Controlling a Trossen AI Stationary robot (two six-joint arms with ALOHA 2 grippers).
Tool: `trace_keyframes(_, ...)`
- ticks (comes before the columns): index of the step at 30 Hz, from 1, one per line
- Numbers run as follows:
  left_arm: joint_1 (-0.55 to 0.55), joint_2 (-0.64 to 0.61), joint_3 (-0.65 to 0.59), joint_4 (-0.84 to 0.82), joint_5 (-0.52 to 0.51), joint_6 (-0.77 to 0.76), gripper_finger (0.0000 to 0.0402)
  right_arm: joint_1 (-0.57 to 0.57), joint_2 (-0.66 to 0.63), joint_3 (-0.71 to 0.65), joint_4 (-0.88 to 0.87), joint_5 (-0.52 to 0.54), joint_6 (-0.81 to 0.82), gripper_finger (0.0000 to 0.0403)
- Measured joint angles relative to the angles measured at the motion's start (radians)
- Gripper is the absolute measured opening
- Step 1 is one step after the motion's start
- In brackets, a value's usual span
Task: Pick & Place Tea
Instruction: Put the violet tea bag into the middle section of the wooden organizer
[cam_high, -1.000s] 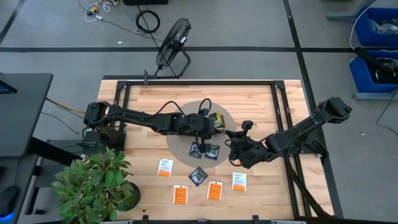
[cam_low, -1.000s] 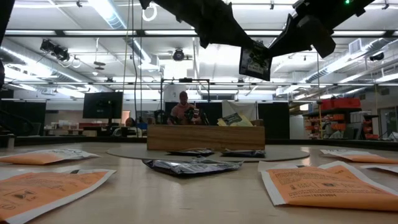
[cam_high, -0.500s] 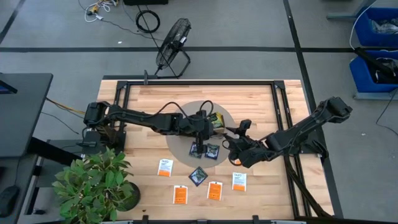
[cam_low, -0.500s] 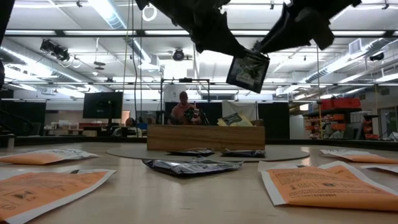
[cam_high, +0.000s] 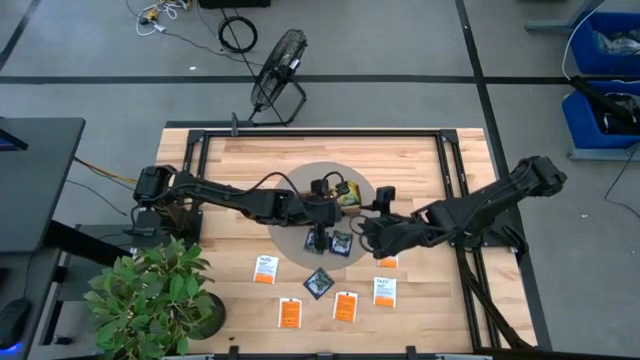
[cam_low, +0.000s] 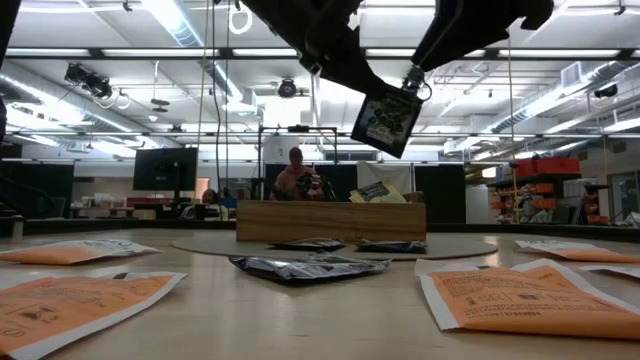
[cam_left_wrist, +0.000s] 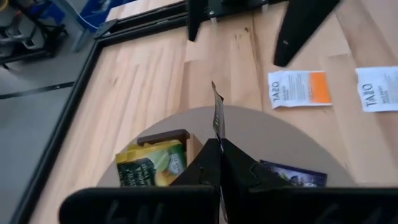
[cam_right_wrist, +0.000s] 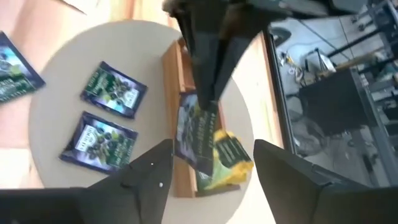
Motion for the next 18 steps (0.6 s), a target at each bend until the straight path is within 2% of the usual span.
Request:
trace_keyframes(9,0.004,0.000,-0.008,0.030,-0.005,0.008,0.0001,-0.048,0.000,0.019,-0.031,-0.004,-0.003,0.0210)
trace_keyframes(18,0.010,-0.014,-0.203,0.236,-0.001,-0.021,0.0001,-0.052,0.000,0.019,-0.042,-0.013,-0.001,0.0210)
